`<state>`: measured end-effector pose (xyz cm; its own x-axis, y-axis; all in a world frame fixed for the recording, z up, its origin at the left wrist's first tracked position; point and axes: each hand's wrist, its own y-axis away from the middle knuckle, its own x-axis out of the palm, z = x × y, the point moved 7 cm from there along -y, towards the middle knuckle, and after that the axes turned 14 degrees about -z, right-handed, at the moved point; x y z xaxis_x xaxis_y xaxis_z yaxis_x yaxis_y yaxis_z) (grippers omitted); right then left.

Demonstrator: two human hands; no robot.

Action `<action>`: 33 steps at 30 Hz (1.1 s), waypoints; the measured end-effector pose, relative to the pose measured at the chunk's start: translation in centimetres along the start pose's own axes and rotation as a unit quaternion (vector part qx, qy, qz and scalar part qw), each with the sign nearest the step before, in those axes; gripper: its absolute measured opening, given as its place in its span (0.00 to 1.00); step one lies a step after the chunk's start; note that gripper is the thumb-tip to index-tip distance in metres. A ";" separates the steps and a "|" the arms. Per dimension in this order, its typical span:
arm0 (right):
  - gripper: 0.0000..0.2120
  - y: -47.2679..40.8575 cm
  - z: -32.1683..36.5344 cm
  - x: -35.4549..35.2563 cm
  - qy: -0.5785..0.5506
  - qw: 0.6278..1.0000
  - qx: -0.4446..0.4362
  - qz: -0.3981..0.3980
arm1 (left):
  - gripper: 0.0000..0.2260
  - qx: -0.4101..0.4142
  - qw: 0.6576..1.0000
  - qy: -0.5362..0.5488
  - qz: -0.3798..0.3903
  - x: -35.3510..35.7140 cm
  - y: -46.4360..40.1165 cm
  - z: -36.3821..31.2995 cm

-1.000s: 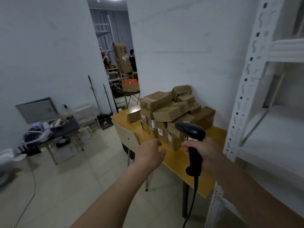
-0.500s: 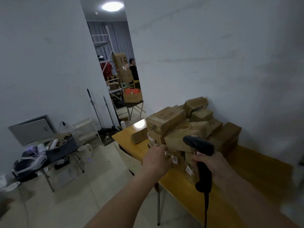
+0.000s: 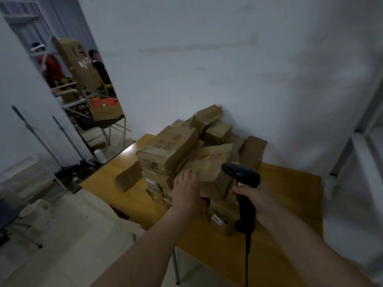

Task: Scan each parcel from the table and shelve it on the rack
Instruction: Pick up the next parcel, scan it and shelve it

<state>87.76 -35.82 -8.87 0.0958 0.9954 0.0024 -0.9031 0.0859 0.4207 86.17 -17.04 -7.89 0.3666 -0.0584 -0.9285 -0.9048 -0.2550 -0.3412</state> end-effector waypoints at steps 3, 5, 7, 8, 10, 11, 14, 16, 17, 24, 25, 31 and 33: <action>0.09 -1.0 -0.3 0.2 0.003 0.999 0.013 -0.036 | 0.40 0.045 0.999 0.004 0.013 3.0 -1.4 0.0; 0.10 -1.4 -0.4 0.2 -0.009 0.998 0.025 -0.056 | 0.41 0.078 0.997 0.012 0.003 4.4 -2.0 -0.1; 0.10 -1.5 -0.5 0.1 -0.014 0.997 0.032 -0.071 | 0.43 0.100 0.994 0.030 -0.010 5.3 -2.4 -0.1; 0.10 -1.5 -0.4 0.1 -0.016 0.996 0.033 -0.077 | 0.43 0.108 0.993 0.039 -0.016 5.6 -2.5 -0.1; 0.09 -1.5 -0.3 0.0 -0.027 0.994 0.037 -0.098 | 0.42 0.117 0.991 0.064 -0.034 5.9 -2.7 0.0; 0.08 -1.4 -0.2 0.0 -0.032 0.993 0.039 -0.111 | 0.40 0.118 0.989 0.079 -0.047 5.8 -2.8 0.1; 0.06 -1.1 0.1 -0.2 -0.039 0.989 0.039 -0.135 | 0.35 0.119 0.980 0.138 -0.085 4.9 -2.9 0.4; 0.07 -0.7 0.4 -0.4 -0.039 0.989 0.040 -0.140 | 0.34 0.115 0.968 0.192 -0.112 3.8 -3.2 0.5; 0.07 -0.6 0.5 -0.5 -0.038 0.988 0.039 -0.142 | 0.33 0.106 0.963 0.218 -0.121 3.0 -3.5 0.6; 0.07 0.7 1.7 -1.5 -0.057 0.988 0.022 -0.140 | 0.35 -0.007 0.912 0.380 -0.157 -3.5 -6.0 1.2; 0.08 0.9 1.8 -1.7 -0.060 0.989 0.020 -0.137 | 0.35 -0.026 0.902 0.397 -0.166 -4.4 -6.2 1.5; 0.07 2.6 2.5 -2.5 -0.063 0.991 0.005 -0.121 | 0.33 -0.208 0.770 0.591 -0.124 -6.7 -7.0 3.5; 0.08 3.2 2.9 -2.8 -0.065 0.991 0.001 -0.117 | 0.33 -0.279 0.698 0.656 -0.066 -6.1 -6.7 3.5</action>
<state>85.78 -38.47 -4.86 0.3551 0.9346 0.0219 -0.8497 0.3129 0.4245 89.21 -11.56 -0.44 0.6527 -0.7397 0.1640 -0.7535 -0.6564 0.0383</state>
